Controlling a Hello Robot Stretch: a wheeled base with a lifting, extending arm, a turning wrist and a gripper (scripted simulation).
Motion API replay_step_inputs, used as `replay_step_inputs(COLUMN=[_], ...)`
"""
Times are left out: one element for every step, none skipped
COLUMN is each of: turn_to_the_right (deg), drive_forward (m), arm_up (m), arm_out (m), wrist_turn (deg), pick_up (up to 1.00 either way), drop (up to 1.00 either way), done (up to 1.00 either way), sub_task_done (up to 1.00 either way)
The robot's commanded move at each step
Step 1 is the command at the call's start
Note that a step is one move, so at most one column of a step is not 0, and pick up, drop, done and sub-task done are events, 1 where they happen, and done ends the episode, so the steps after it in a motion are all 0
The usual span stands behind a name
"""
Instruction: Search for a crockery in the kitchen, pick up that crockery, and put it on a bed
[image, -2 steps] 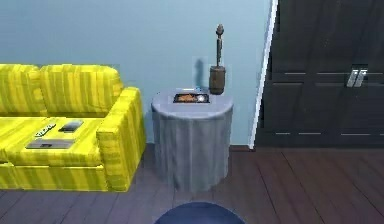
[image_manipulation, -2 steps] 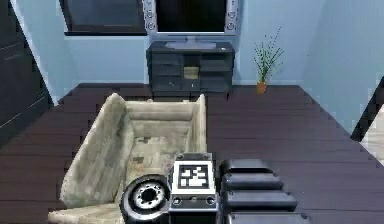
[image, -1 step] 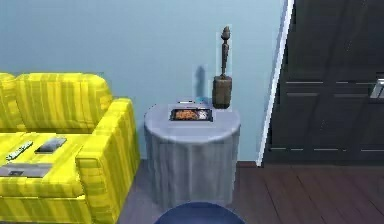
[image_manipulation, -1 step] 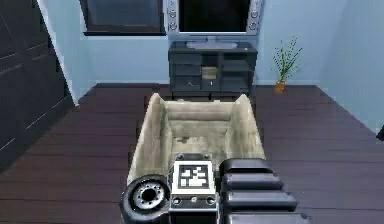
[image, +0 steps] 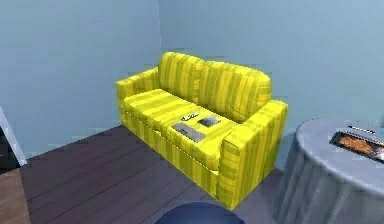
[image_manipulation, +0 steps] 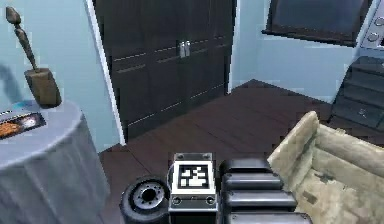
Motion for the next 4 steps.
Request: replay_step_inputs(turn_to_the_right=[-9.0,0.0,0.0,-45.0], drive_forward=[0.00,0.35,0.50,0.00], arm_up=[0.00,0.00,0.00,0.00], arm_out=[0.00,0.00,0.00,0.00], wrist_turn=[0.0,0.0,0.0,0.0], pick_up=[0.00,0.00,0.00,0.00], drop=[0.00,0.00,0.00,0.00], done=[0.00,0.00,0.00,0.00], sub_task_done=[0.00,0.00,0.00,0.00])
